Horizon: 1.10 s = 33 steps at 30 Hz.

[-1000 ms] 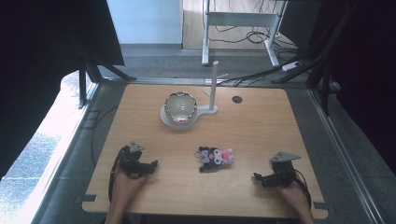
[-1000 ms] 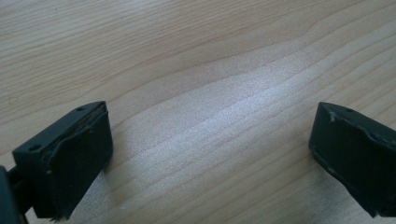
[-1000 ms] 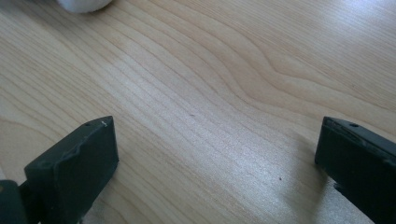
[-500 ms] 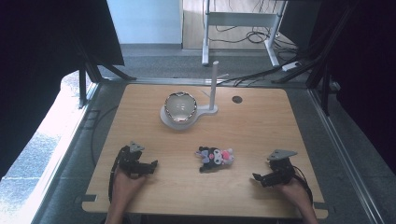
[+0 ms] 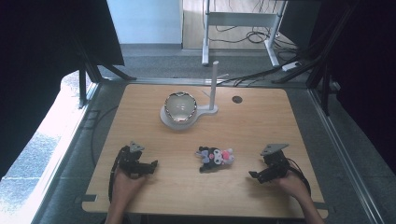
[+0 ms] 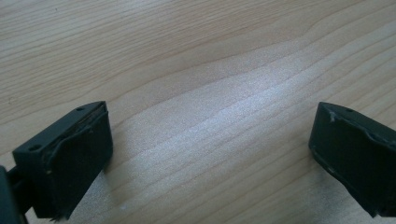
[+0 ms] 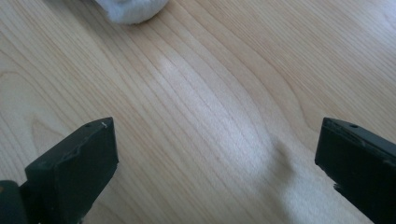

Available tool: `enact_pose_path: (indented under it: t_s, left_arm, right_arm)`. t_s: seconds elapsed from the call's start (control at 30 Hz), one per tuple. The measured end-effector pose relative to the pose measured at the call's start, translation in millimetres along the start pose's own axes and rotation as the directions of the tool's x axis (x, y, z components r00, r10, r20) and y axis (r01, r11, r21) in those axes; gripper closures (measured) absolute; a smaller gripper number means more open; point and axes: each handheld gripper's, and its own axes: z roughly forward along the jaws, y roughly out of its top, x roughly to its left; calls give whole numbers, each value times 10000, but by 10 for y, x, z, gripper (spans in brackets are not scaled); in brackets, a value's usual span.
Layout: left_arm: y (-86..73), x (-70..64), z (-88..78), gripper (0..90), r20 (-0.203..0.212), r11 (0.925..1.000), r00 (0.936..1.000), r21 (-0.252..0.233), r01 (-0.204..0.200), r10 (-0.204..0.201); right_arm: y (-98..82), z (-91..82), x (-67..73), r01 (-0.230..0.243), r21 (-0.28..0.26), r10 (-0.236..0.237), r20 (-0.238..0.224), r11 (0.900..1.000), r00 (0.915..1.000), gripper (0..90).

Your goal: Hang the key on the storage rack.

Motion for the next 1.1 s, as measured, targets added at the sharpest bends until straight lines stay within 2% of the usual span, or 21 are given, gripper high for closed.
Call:
enact_pose_path:
  t_s: [0.27,0.47,0.5,0.73,0.8,0.93,1.03,1.07,1.1]
  left_arm:
    - [0,0,0,0,1,10000,10000,0,-1,1]
    - [0,0,0,0,2,10000,10000,1,-1,1]
    - [0,0,0,0,2,10000,10000,-3,2,-2]
    - [0,1,-1,0,-1,10000,10000,12,-14,14]
    - [0,1,-1,0,3,10000,10000,8,-8,8]
    - [0,1,-1,0,9,10000,10000,15,-13,13]
    - [0,2,-1,0,9,10000,10000,19,-17,17]
    - [0,2,-1,0,9,10000,10000,19,-17,17]
    - [0,1,-1,0,9,10000,10000,15,-9,9]
  right_arm:
    - [186,43,-17,309,395,-298,-271,9987,9992,11]
    - [304,92,4,779,737,-744,-497,9942,9960,14]
    - [354,123,19,1064,949,-1012,-580,9898,9932,21]
    - [496,191,50,1582,1271,-1462,-992,9792,9843,45]
    - [580,227,62,1880,1477,-1725,-1119,9710,9786,60]
    - [683,265,91,2149,1718,-1948,-1266,9614,9726,71]
    - [767,303,113,2466,1889,-2218,-1428,9505,9646,73]
    - [767,303,113,2466,1889,-2218,-1428,9505,9646,73]
    - [835,331,137,2754,2043,-2473,-1529,9394,9568,75]
